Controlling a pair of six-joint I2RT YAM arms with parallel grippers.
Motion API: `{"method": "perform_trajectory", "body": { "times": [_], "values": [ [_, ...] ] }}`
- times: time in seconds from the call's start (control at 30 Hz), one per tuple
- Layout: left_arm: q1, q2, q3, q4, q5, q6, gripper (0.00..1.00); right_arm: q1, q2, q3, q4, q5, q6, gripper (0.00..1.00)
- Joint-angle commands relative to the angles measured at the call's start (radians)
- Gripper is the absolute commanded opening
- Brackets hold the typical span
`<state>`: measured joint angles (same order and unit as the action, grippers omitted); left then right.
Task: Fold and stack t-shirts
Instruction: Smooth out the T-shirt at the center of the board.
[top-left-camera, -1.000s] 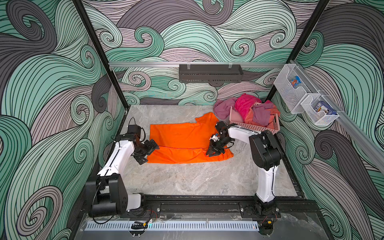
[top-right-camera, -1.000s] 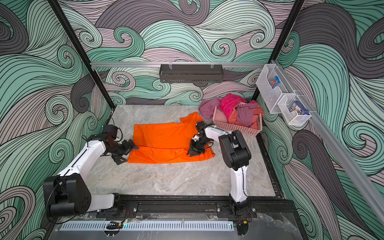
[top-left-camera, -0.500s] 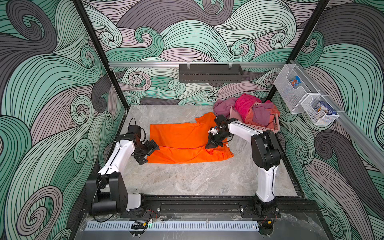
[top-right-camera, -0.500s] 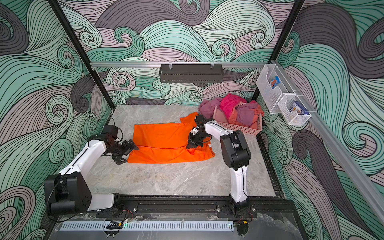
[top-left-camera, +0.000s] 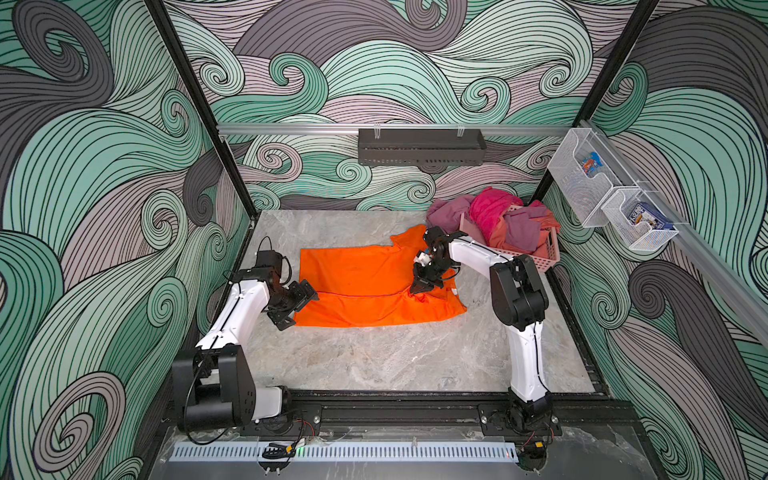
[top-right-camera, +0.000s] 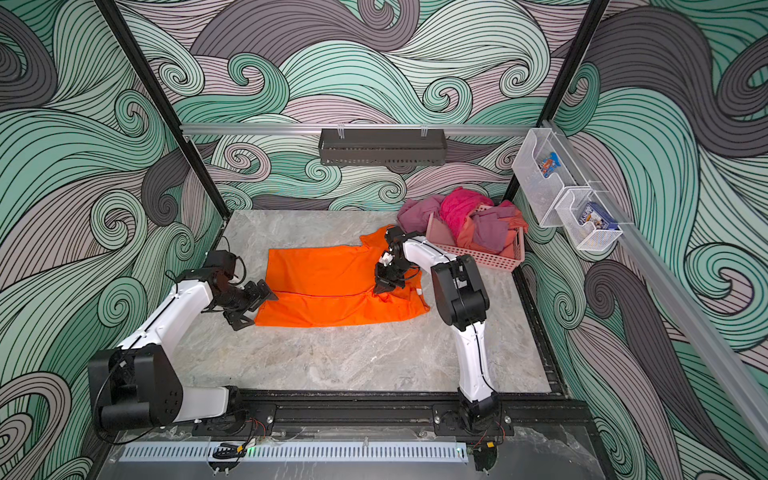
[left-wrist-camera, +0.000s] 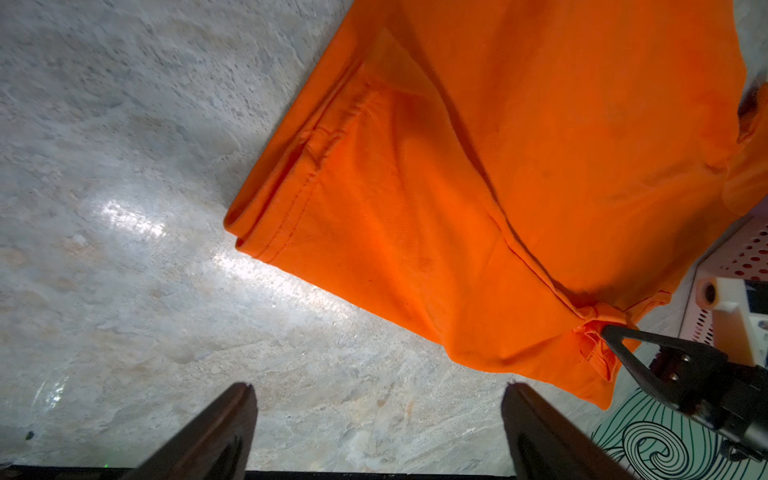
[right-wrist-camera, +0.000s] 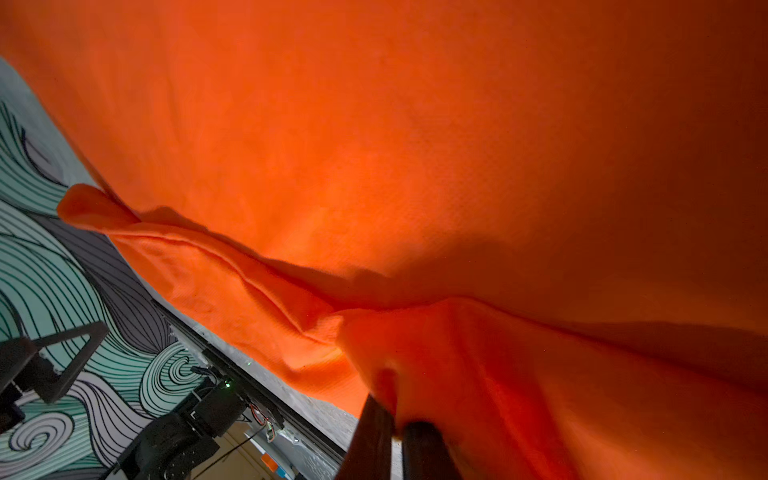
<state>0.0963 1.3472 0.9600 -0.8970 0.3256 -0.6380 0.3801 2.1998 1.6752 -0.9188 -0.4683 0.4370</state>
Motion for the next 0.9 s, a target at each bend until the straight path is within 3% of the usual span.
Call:
{"method": "perform_trajectory", "body": {
  "times": [0.0, 0.37, 0.57, 0.77, 0.87],
  "values": [
    [0.005, 0.011, 0.003, -0.029, -0.01, 0.019, 0.96, -0.006, 0.014, 0.061, -0.015, 0.076, -0.041, 0.24],
    [0.005, 0.033, 0.005, -0.016, 0.004, 0.018, 0.96, -0.001, -0.038, 0.178, 0.048, 0.238, -0.116, 0.37],
    [0.006, 0.036, -0.002, 0.004, 0.023, 0.009, 0.96, 0.002, -0.081, 0.127, 0.104, 0.214, -0.139, 0.4],
    [0.005, 0.029, -0.022, 0.022, 0.034, 0.003, 0.95, 0.03, -0.282, -0.115, 0.282, 0.195, -0.149, 0.43],
    [0.005, 0.027, -0.031, 0.032, 0.04, -0.003, 0.95, 0.038, -0.363, -0.212, 0.36, 0.193, -0.14, 0.53]
  ]
}}
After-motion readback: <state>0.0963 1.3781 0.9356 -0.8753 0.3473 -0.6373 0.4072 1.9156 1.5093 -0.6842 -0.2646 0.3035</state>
